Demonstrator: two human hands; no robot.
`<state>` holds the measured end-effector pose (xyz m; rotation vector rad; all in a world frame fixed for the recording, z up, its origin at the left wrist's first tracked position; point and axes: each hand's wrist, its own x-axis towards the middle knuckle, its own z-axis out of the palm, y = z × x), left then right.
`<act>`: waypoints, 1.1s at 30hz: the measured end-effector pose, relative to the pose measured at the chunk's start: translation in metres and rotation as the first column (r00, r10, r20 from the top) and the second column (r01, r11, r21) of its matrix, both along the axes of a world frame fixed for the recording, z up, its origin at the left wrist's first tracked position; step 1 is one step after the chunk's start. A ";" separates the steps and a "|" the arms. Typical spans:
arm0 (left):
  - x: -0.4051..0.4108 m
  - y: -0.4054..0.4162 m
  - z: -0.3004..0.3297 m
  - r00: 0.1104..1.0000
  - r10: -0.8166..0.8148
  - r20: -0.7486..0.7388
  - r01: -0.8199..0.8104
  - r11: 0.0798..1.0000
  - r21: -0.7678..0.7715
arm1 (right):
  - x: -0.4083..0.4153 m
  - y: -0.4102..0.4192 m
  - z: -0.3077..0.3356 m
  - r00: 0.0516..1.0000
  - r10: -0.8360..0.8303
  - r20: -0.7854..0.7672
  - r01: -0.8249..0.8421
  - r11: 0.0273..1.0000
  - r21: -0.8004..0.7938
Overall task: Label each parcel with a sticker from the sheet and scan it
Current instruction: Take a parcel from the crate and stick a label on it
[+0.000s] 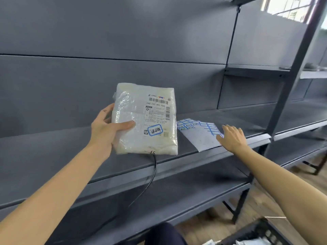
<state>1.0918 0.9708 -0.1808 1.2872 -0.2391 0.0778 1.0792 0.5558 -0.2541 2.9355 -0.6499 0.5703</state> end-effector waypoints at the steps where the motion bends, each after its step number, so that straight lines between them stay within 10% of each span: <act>1: -0.001 -0.018 -0.002 0.999 -0.036 -0.001 0.036 0.999 -0.006 | -0.012 -0.009 -0.002 1.000 -0.029 -0.002 0.029 1.000 -0.004; 24: -0.131 -0.304 -0.224 0.832 -0.468 -0.298 0.536 0.816 0.215 | -0.251 -0.140 -0.212 0.840 -0.519 -0.159 0.519 0.682 0.515; 28: -0.147 -0.306 -0.275 0.801 -0.392 -0.453 0.535 0.809 0.245 | -0.258 -0.127 -0.254 0.858 -0.483 -0.172 0.390 0.396 0.831; 33: -0.158 -0.308 -0.320 0.755 -0.273 -0.596 0.503 0.824 0.259 | -0.267 -0.102 -0.276 0.950 -0.242 -0.196 0.131 -0.261 0.957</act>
